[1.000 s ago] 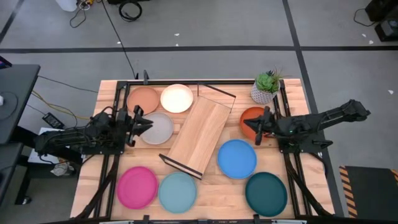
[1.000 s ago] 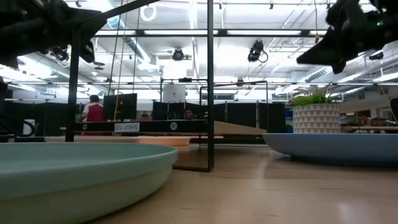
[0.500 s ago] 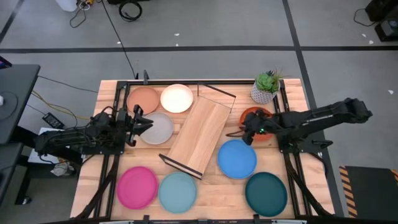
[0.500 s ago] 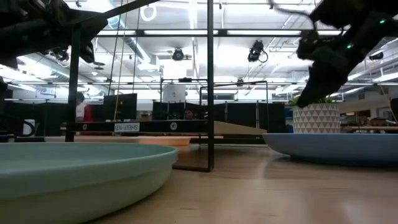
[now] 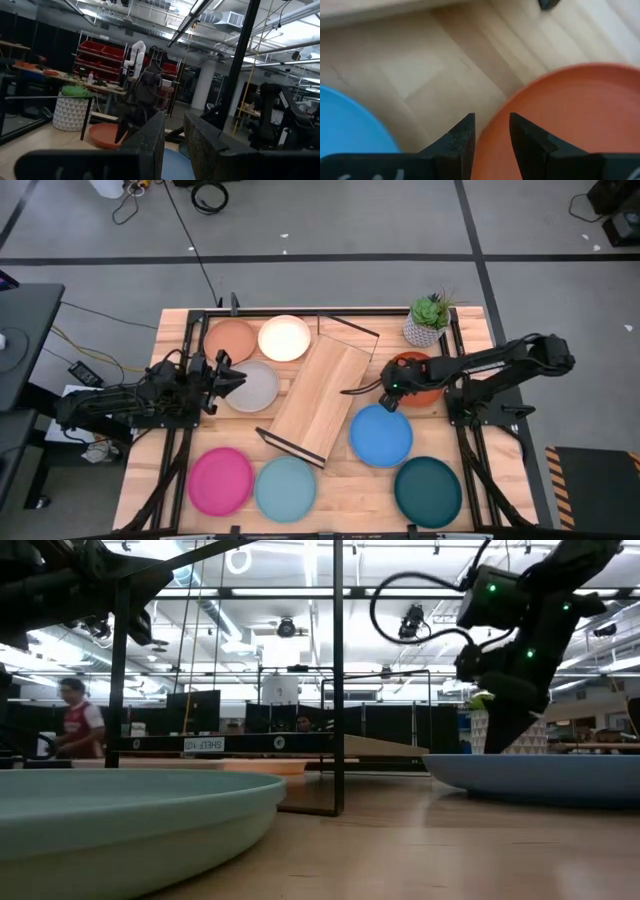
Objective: Place and stack plates onto a shelf
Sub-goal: Put the orange plate on the shelf, then stack the blue plate on top of the orange plate on the shelf
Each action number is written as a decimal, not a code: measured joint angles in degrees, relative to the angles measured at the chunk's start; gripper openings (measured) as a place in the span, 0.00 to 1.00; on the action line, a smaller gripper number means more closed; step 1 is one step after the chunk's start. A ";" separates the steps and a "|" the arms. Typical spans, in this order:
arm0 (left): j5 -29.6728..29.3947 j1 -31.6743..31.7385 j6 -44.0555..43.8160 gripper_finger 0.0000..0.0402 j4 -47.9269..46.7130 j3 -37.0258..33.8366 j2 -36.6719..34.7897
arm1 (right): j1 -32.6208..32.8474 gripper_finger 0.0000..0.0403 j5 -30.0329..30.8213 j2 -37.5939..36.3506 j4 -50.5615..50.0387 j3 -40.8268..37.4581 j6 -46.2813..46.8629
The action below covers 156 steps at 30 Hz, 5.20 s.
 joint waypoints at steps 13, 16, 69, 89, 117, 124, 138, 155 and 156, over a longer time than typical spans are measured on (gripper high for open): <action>0.01 0.00 -0.44 0.19 -0.04 0.00 0.00 | 0.02 0.21 0.65 5.74 0.01 0.16 1.08; 0.01 -0.02 -0.44 0.19 -0.04 0.00 0.00 | 0.02 0.12 0.84 5.68 -0.10 0.23 1.46; 1.31 -0.02 -7.87 0.19 -1.07 0.00 0.00 | 5.63 0.31 -0.44 22.22 -3.79 32.08 -38.85; 1.30 0.00 -1.34 0.19 -0.49 0.00 0.00 | 37.37 0.39 -3.02 25.24 -0.35 28.33 -0.82; 0.65 -0.01 -2.44 0.19 -0.35 0.00 0.00 | 36.39 0.03 -9.88 36.84 -36.12 39.10 13.42; 0.65 -0.01 -5.33 0.19 -0.65 0.00 0.00 | 35.29 0.03 -9.07 36.85 -53.62 51.19 12.05; 0.67 0.00 -10.93 0.19 -0.65 0.00 0.00 | 28.01 0.03 7.56 36.80 -54.50 62.86 -16.33; 0.67 0.00 -10.97 0.19 -0.66 0.00 0.00 | 5.70 0.04 2.82 36.69 -38.66 60.76 -37.85; 0.67 -0.01 -10.98 0.19 -0.66 0.00 0.00 | 4.88 0.04 1.48 36.69 -37.90 60.48 -38.20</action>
